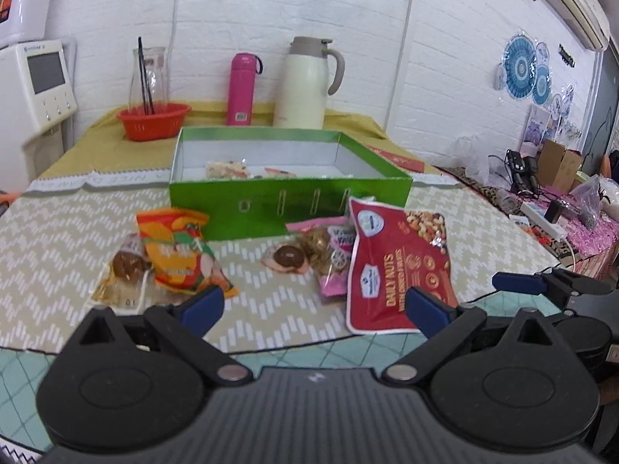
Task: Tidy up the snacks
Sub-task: 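Withdraw both tools toward the remaining snacks, left toward the Daily Nuts bag, then grasp the red Daily Nuts bag with both grippers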
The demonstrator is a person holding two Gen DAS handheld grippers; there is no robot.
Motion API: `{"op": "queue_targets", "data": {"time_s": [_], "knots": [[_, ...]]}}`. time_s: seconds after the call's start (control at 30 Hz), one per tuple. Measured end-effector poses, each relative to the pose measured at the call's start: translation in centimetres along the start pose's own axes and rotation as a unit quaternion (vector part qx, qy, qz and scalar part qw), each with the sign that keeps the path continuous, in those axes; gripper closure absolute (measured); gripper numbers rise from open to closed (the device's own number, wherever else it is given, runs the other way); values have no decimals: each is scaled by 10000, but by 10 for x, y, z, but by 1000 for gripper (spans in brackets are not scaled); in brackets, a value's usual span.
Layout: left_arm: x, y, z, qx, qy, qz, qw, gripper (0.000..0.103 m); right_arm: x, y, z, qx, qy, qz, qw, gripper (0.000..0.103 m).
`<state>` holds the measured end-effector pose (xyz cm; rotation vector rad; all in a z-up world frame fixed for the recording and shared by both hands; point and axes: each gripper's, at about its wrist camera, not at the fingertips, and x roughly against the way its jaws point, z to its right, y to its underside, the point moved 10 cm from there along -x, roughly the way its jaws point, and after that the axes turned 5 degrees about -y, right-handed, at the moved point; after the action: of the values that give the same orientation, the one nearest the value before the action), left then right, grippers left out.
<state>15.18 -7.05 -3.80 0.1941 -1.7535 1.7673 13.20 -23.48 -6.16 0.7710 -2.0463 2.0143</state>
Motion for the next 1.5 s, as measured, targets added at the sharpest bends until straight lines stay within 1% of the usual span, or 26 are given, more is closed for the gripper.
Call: {"op": "queue_targets", "data": {"time_s": [0.13, 0.23, 0.33, 0.37, 0.4, 0.47, 0.5, 0.53, 0.57, 0.6, 0.67, 0.73, 0.8, 0.83, 0.9, 0.97, 1.0, 1.1, 1.13, 1.27, 1.3, 1.33, 1.4, 1.43, 1.5], "knots": [[-5, 8, -1, 180, 228, -175, 9994, 4, -10, -2, -2, -113, -74, -66, 9999, 0], [-6, 5, 0, 344, 450, -155, 9983, 4, -15, -2, -3, -148, -69, -126, 9998, 0], [-12, 1, 6, 435, 710, -207, 9963, 4, -18, 3, -3, -183, -64, -276, 9994, 0], [-14, 0, 9, 440, 783, -236, 9957, 4, -18, 3, -2, -205, -32, -303, 9993, 16], [-17, -2, 12, 429, 843, -259, 9952, 4, -18, 5, 1, -232, 32, -363, 9991, 27], [-23, -5, 20, 343, 948, -311, 9944, 5, -16, 7, 4, -323, -23, -356, 9988, 36], [-26, -7, 24, 310, 988, -326, 9941, 16, -15, 9, 5, -353, -49, -346, 9988, 38], [-31, -8, 28, 289, 1038, -378, 9935, 33, -13, 11, 6, -372, -63, -339, 9987, 42], [-35, -9, 30, 306, 1062, -421, 9930, 39, -11, 12, 6, -379, -67, -329, 9987, 45], [-40, -10, 32, 343, 1076, -458, 9925, 41, -9, 13, 5, -360, -54, -331, 9988, 48], [-51, -12, 35, 393, 1092, -510, 9919, 41, -6, 15, 4, -269, -21, -354, 9990, 53], [-59, -15, 37, 413, 1096, -540, 9916, 41, -5, 15, 3, -231, -18, -361, 9991, 53], [-65, -19, 39, 400, 1117, -527, 9915, 41, -5, 14, 3, -231, -45, -358, 9991, 45], [-68, -21, 41, 366, 1129, -524, 9915, 41, -6, 13, 4, -271, -58, -352, 9990, 35], [-75, -23, 45, 277, 1145, -563, 9914, 43, -11, 10, 6, -336, -61, -353, 9988, 28], [-80, -23, 47, 216, 1150, -606, 9913, 51, -14, 7, 8, -410, -80, -344, 9985, 17], [-83, -22, 49, 202, 1206, -674, 9902, 59, -17, 6, 9, -506, -131, -388, 9979, 15], [-85, -17, 52, 251, 1330, -785, 9877, 62, -19, 3, 9, -603, -198, -338, 9974, 13], [-85, -16, 53, 231, 1336, -803, 9875, 63, -19, 3, 9, -599, -178, -356, 9974, 10], [-83, -9, 51, 227, 1376, -855, 9865, 63, -13, 7, 7, -429, -95, -375, 9983, 22], [-84, -8, 52, 218, 1376, -859, 9865, 62, -12, 8, 7, -429, -103, -390, 9983, 23], [-85, -7, 52, 215, 1363, -845, 9868, 60, -11, 9, 8, -456, -120, -383, 9982, 24], [-88, -6, 52, 311, 1380, -859, 9862, 54, -11, 8, 9, -506, -153, -356, 9980, 24], [-89, -5, 53, 341, 1397, -865, 9858, 54, -11, 7, 11, -571, -156, -340, 9977, 24], [-88, -5, 55, 279, 1357, -828, 9869, 54, -14, 6, 13, -693, -195, -327, 9969, 19]]}}
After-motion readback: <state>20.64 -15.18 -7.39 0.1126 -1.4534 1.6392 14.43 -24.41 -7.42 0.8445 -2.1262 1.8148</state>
